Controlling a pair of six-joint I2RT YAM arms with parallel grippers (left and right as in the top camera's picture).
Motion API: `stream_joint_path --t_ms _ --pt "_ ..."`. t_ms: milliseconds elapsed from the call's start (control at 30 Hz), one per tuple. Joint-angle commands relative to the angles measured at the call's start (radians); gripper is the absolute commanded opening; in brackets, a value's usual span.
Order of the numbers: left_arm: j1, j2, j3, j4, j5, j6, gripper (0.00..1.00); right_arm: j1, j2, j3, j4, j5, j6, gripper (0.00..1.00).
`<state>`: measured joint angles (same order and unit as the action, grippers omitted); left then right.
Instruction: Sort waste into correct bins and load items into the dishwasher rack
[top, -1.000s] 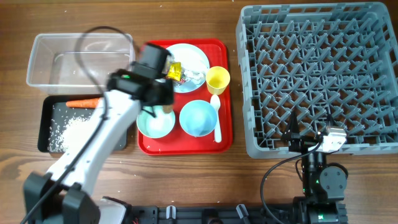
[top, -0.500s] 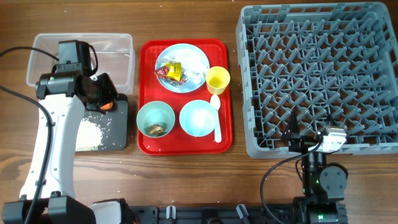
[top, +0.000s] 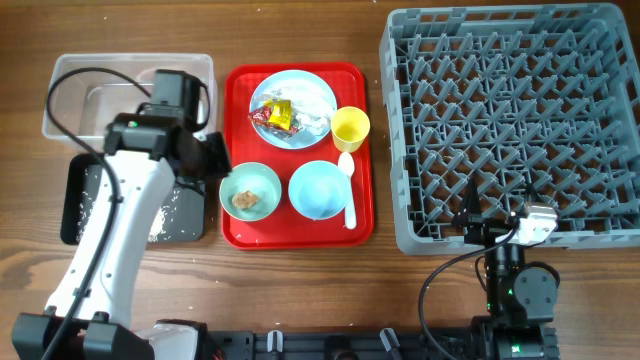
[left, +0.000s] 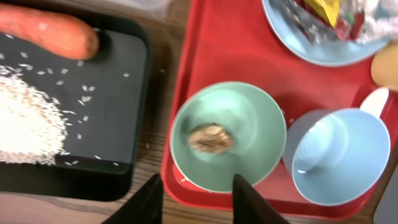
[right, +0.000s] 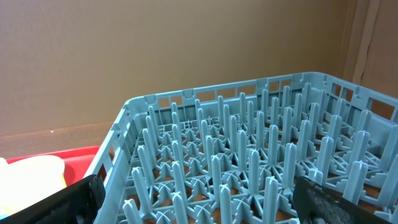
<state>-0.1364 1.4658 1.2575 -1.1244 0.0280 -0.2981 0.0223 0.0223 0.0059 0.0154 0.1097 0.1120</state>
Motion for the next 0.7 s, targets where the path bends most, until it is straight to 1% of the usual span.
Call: stream_joint_path --t_ms 0,133,233,533,667 --pt "-0.062 -0.008 -0.076 0.014 0.008 -0.025 0.40 -0.004 0.001 -0.001 0.004 0.010 0.008 1.00" --pt "-0.122 -0.007 -0.191 0.098 0.008 -0.052 0.48 -0.004 0.001 -0.001 0.004 0.010 0.008 1.00" --pt "-0.141 -0.007 -0.265 0.190 0.008 -0.055 0.57 -0.004 0.001 -0.001 0.004 0.010 0.008 1.00" --pt "-0.142 -0.005 -0.341 0.359 0.005 -0.050 0.59 -0.004 0.001 -0.001 0.004 0.010 0.008 1.00" --pt "-0.142 0.005 -0.357 0.393 0.005 -0.050 0.59 -0.004 0.001 -0.001 0.004 0.010 0.008 1.00"
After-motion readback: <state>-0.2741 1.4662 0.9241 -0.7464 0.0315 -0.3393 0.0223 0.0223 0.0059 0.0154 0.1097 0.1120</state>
